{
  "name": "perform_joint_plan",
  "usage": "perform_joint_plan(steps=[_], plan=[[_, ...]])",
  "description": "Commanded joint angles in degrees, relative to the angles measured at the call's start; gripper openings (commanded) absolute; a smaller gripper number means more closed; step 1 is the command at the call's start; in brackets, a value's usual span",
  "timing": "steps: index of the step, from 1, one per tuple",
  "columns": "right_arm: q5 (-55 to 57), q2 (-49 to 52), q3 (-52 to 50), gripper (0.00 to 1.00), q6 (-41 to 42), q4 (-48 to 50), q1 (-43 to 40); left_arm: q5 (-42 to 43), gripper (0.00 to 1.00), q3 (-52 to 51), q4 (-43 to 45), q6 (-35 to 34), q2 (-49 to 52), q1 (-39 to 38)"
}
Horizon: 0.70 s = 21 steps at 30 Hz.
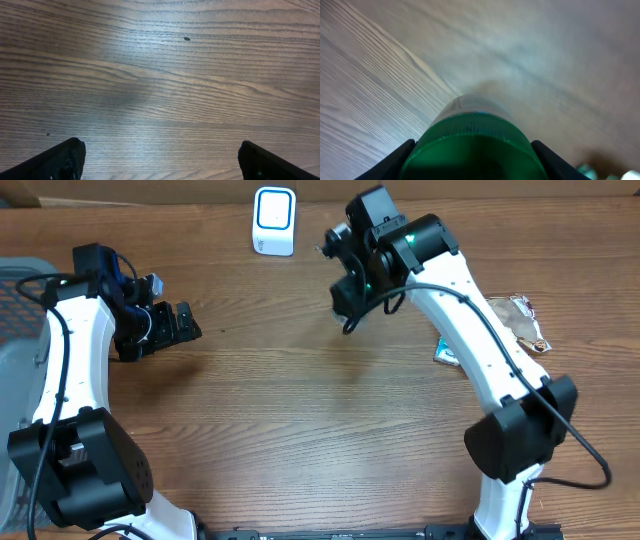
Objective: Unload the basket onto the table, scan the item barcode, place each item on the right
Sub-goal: 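Carry the jar right and lower it beside the packs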
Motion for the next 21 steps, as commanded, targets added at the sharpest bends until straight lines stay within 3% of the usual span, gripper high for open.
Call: perform_joint_plan(steps=[1,11,18,21], plan=[[1.1,1.9,-3.7,0.53,1.9,-0.3,-1.7,0.0,1.0,1.1,0.1,0.4,-0.9,-0.4],[8.2,2.9,-17.9,0.5,9.5,9.8,-11.4,0.0,1.0,1.1,0.0,0.4,-0.9,-0.4],[9.9,2.9,-18.5,0.48,10.8,12.6,-16.6,0.0,1.0,1.1,0.1,0.4,-0.9,-0.4],[9.9,2.9,-18.5,0.53,10.7,12.5,-16.8,0.0,1.0,1.1,0.1,0.4,-0.9,-0.4]])
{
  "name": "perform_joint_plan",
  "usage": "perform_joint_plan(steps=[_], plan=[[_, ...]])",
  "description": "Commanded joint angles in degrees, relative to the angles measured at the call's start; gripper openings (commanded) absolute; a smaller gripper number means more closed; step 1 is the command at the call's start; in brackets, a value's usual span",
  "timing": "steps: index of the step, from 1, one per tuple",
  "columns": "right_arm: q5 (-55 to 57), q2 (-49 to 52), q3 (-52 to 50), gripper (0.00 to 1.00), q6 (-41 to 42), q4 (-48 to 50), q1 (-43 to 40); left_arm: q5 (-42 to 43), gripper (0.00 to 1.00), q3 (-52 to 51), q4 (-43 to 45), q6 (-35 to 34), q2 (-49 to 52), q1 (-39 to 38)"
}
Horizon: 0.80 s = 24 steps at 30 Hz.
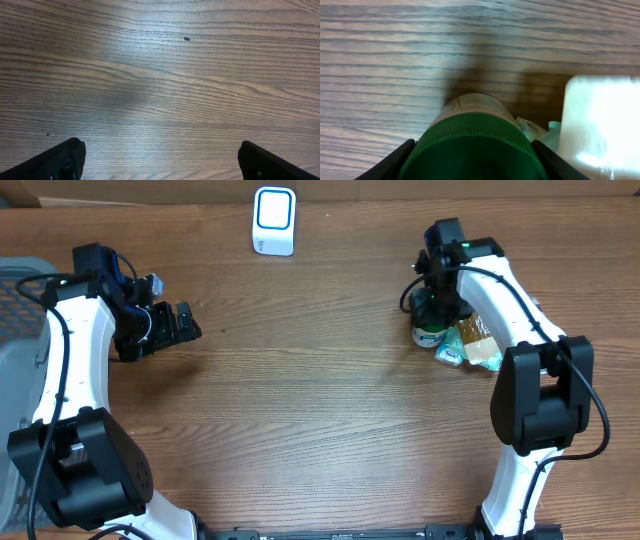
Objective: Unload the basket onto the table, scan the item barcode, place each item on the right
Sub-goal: 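Carry the jar right and lower it beside the packs, then open the right gripper to release the jar upright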
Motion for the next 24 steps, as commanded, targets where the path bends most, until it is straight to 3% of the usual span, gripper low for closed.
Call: perform_joint_plan(steps=[1,5,7,8,16,24], plan=[[0.9,-0.9,0.0,0.57,1.0,0.1,0.4,-0.1,1.0,1.1,0.1,0.4,-0.9,-0.4],[0.8,-0.9,0.0,0.73,1.0,-1.0,0.4,0.0,1.0,1.1,0.1,0.4,-0.9,-0.4],[0.8,-0.9,0.0,0.97,1.0,-1.4,0.4,-0.1,1.0,1.1,0.1,0.4,-0.9,-0.4],[0.8,-0.9,0.1,1.0,1.0,-1.5,0.4,0.0,1.0,1.1,0.1,0.4,-0.9,-0.4],[0.1,-3.9,6.5,1.0,3.0,-5.0,0.5,0.0,1.0,1.1,0.1,0.4,-0.9,-0.4],[-4.8,-15.6,16.1,1.0,3.9,-13.7,0.8,-0.1,1.0,1.1,0.0,0.4,-0.9,-0.4]])
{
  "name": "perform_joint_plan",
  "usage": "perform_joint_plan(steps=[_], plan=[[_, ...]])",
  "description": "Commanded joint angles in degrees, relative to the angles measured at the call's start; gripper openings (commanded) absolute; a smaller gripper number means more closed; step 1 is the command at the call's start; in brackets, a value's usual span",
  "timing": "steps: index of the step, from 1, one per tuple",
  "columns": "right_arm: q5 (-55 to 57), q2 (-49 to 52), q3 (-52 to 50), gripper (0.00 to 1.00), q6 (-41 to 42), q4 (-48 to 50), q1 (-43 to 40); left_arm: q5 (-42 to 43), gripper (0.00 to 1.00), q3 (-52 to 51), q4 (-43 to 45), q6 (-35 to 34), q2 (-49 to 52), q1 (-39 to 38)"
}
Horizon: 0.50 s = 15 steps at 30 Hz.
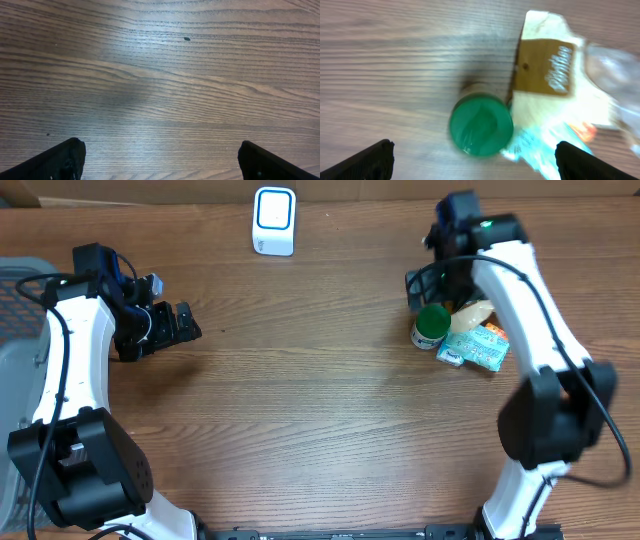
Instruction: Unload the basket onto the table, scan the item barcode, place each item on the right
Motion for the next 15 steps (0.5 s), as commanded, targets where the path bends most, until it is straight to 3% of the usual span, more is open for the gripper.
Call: perform_joint_plan(steps=[1,15], plan=[[-4.0,-10.2,4.7,1.0,0.9,-2.4,0.3,0.0,1.0,1.1,0.1,0.4,-0.9,-0.4],[-13.3,-32.5,4.8,1.0,5.2,-16.1,0.3,0.0,1.0,1.1,0.1,0.4,-0.9,-0.4]])
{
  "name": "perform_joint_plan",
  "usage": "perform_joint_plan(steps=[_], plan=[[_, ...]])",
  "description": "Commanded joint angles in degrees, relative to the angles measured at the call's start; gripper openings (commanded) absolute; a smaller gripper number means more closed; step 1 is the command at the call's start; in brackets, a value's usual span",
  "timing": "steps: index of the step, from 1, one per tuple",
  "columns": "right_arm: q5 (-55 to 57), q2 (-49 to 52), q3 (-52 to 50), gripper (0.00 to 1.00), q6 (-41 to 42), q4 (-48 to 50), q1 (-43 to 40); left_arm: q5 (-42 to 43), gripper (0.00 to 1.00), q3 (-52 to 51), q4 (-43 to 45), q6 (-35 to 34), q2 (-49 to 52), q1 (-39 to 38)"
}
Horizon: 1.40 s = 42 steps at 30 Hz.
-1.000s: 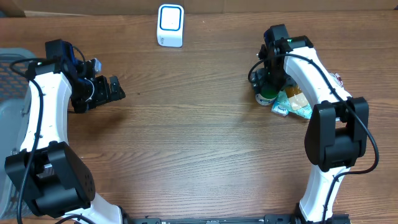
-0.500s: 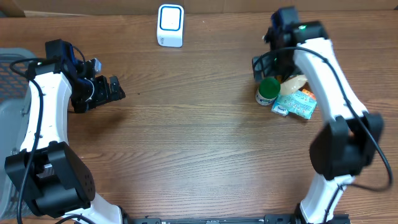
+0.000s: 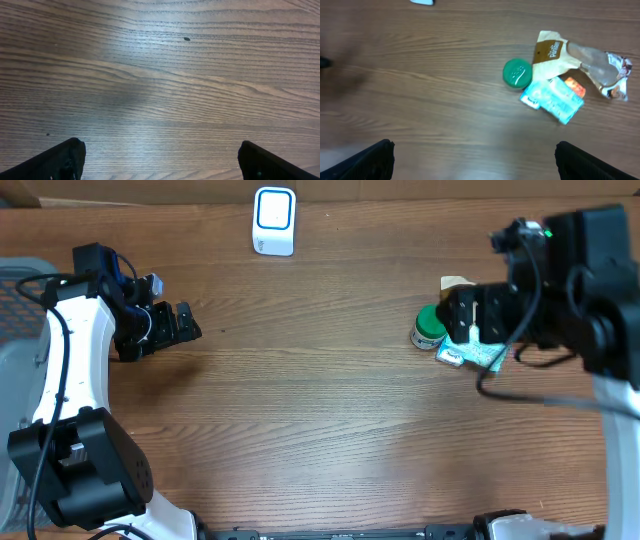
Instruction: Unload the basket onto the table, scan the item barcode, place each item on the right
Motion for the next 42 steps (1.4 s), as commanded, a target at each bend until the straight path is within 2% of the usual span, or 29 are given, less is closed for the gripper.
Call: perform_joint_plan(steps=[1,14,19,23,27,31,35,42], plan=[[-3.5,-2.6,0.7,1.0,2.1,-0.5,0.3,-0.1,1.0,1.1,0.1,0.4,-0.9,-0.4],[-0.7,-3.4,0.5,1.0,2.0,-1.6,0.3,-0.1,0.99,1.1,0.0,0.4,-0.9,-0.4],[2.2,-3.6,0.0,1.0,2.1,3.1,0.2,-0.1,1.0,1.1,0.1,0.4,-0.9,-0.4],[4.0,-6.7,-4.2,1.0,2.0,10.5,0.2,-0.1,1.0,1.1,0.1,0.4,-0.9,-0.4],[4.4,-12.0,-13.0,1.0,2.0,20.7,0.1,0.0,1.0,1.1,0.1,0.4,-0.9,-0.4],[4.5,-19.6,-25.9,1.0,0.9,31.3,0.1,0.0,1.0,1.1,0.1,0.4,-0.9,-0.4],[4.4,-29.8,-42.3,1.0,0.7,42.9,0.1,-0.1,1.0,1.1,0.1,0.4,-0.9,-0.4],[0.5,-50.0,-68.8,1.0,0.7,57.4,0.1,-0.1,1.0,1.1,0.1,0.4,-0.9,-0.4]])
